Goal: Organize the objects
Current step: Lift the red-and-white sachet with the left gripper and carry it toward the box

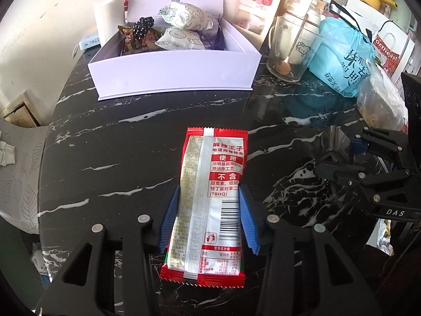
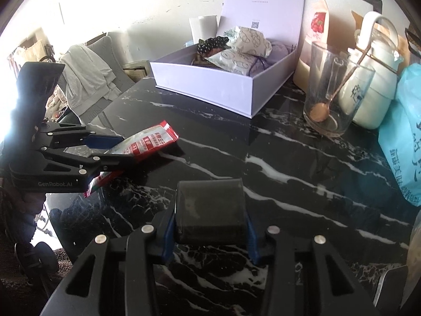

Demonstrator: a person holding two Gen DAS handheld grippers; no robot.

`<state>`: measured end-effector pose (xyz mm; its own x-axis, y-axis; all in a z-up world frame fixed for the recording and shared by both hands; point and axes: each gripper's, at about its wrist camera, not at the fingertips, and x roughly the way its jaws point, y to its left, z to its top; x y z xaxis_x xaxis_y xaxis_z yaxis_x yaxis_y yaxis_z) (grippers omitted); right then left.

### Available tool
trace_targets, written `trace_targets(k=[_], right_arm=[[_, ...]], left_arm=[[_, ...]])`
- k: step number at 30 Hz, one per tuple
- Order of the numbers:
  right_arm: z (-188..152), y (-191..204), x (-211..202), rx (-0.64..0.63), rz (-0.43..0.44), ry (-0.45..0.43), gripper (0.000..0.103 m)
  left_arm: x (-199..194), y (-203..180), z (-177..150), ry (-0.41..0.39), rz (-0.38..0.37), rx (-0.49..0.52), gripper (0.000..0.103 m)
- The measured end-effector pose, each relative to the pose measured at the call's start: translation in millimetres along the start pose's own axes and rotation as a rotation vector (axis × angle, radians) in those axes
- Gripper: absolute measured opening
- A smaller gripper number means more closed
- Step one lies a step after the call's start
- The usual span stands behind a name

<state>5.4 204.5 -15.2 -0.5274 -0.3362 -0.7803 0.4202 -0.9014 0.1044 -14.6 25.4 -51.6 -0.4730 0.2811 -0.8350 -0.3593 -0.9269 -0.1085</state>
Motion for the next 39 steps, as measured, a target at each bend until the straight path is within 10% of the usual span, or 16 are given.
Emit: trace_targets(k=[39], right_arm=[[83.7, 18.4, -53.4, -0.131, 0.046, -0.126, 0.043]], left_arm=[[-97.9, -16.9, 91.1, -0.140, 0.095, 0.077, 0.043]])
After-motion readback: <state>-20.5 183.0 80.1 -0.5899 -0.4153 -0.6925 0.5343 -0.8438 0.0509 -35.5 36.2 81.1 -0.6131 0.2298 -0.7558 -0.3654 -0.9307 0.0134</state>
